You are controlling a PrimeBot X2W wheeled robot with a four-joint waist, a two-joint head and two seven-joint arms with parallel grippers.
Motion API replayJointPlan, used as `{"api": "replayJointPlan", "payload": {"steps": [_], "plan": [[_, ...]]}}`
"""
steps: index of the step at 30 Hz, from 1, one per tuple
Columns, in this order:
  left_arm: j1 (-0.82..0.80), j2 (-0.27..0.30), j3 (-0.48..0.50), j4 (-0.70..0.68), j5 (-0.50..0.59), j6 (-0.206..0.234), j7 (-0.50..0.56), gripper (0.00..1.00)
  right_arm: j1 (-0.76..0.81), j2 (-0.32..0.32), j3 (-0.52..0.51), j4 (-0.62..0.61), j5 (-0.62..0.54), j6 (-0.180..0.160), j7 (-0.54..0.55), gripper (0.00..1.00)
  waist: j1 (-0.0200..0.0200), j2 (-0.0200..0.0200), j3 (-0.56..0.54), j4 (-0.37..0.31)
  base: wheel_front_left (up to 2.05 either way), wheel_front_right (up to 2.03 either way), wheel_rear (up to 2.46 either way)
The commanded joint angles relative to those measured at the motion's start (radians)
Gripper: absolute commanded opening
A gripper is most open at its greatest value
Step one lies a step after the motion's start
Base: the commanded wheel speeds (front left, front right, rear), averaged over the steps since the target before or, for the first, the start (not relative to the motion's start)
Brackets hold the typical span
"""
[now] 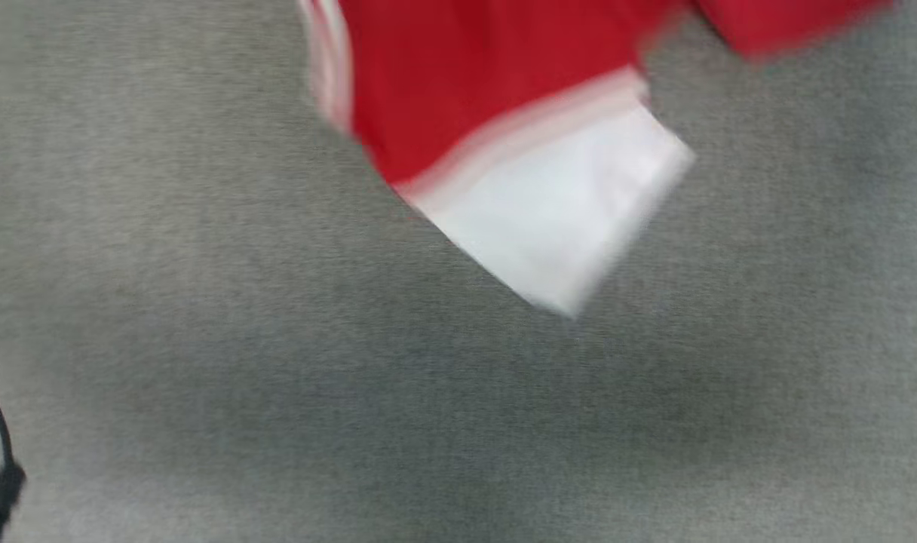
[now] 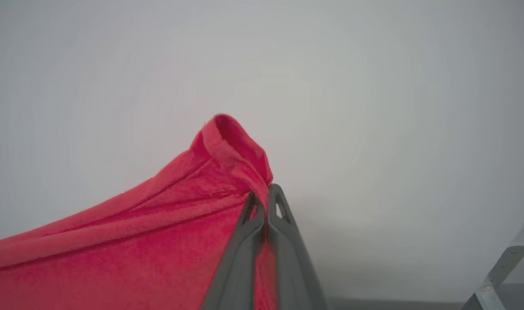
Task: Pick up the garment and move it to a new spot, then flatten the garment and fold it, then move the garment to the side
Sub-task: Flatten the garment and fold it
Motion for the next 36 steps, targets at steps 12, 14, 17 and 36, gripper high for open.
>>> {"api": "replayJointPlan", "payload": {"steps": [12, 14, 17, 36], "plan": [[-0.350, -0.069, -0.056, 0.180, 0.059, 0.003, -0.066, 0.00, -0.145, 0.075, -0.064, 0.130, -0.047, -0.006, -0.234, 0.00, 0.0000, -0.0001, 0.053, -0.073, 0.00, 0.00, 0.00], [-0.296, -0.058, -0.096, 0.141, 0.024, 0.003, -0.059, 0.00, -0.105, 0.078, -0.032, 0.129, -0.030, -0.006, -0.214, 0.00, 0.0000, -0.0001, 0.054, -0.068, 0.00, 0.00, 0.00], [-0.201, -0.025, -0.130, 0.050, -0.030, 0.003, -0.098, 0.00, -0.021, 0.068, 0.024, 0.092, 0.018, -0.006, -0.177, 0.00, 0.0000, -0.0001, 0.051, -0.061, 0.00, 0.00, 0.00], [0.568, -0.023, -0.138, -0.368, 0.217, 0.002, -0.179, 0.00, 0.979, -0.182, 0.023, -0.712, 0.374, -0.003, 0.202, 0.00, 0.0000, -0.0001, -0.037, -0.016, 0.00, 0.00, 0.00]]}}
